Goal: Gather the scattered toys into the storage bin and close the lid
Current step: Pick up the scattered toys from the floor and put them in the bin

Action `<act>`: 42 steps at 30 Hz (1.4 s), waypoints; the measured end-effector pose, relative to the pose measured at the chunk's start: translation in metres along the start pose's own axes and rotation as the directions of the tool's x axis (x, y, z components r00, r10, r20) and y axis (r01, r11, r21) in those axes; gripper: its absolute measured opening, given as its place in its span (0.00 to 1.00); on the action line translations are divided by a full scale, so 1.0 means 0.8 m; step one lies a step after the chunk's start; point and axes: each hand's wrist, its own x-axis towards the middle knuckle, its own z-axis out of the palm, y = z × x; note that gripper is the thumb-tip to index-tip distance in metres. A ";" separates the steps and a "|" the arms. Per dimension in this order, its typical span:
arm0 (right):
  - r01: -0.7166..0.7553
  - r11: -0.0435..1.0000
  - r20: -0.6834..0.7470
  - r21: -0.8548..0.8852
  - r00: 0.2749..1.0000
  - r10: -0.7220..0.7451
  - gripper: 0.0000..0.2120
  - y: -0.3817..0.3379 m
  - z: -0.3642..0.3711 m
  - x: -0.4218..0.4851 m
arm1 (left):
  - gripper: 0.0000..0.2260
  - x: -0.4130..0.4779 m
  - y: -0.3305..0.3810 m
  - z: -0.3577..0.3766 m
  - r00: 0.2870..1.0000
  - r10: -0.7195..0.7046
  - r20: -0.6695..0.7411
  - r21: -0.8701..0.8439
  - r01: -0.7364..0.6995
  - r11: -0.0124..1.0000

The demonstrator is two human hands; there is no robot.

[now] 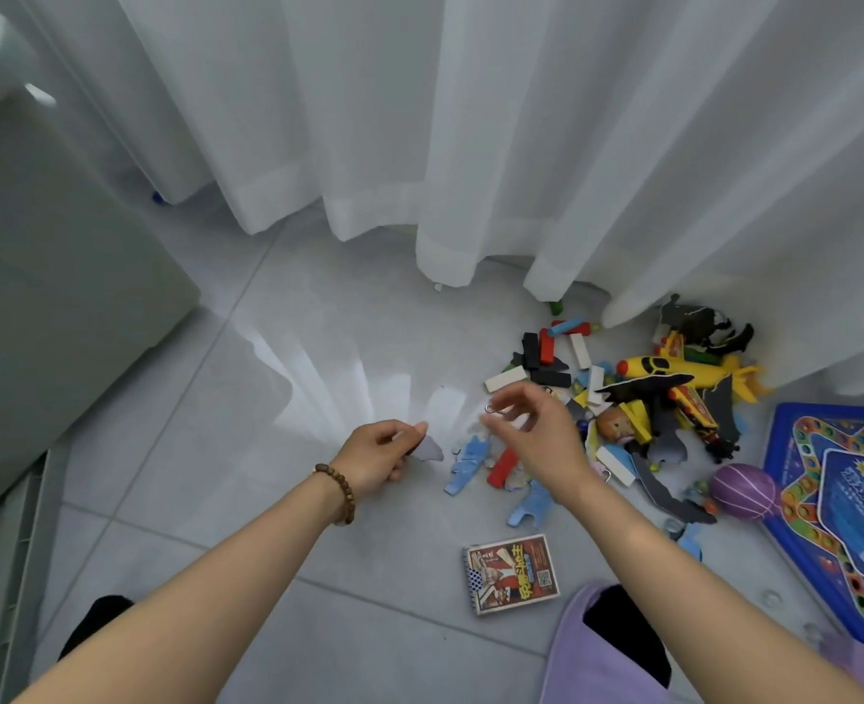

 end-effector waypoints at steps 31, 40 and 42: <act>0.147 0.781 0.201 -0.607 0.979 -0.029 0.23 0.072 -0.082 0.009 | 0.13 0.019 0.020 0.048 1.000 -0.021 -0.020 0.035 0.021 0.999; -0.015 0.890 0.056 -0.455 0.997 0.046 0.25 -0.015 -0.102 0.015 | 0.12 -0.025 0.101 -0.011 0.995 0.074 -0.068 0.032 -0.072 0.997; 0.047 0.896 0.069 -0.441 0.997 -0.019 0.24 -0.077 -0.107 0.020 | 0.12 -0.052 0.140 -0.046 0.986 0.150 -0.072 0.077 -0.144 0.987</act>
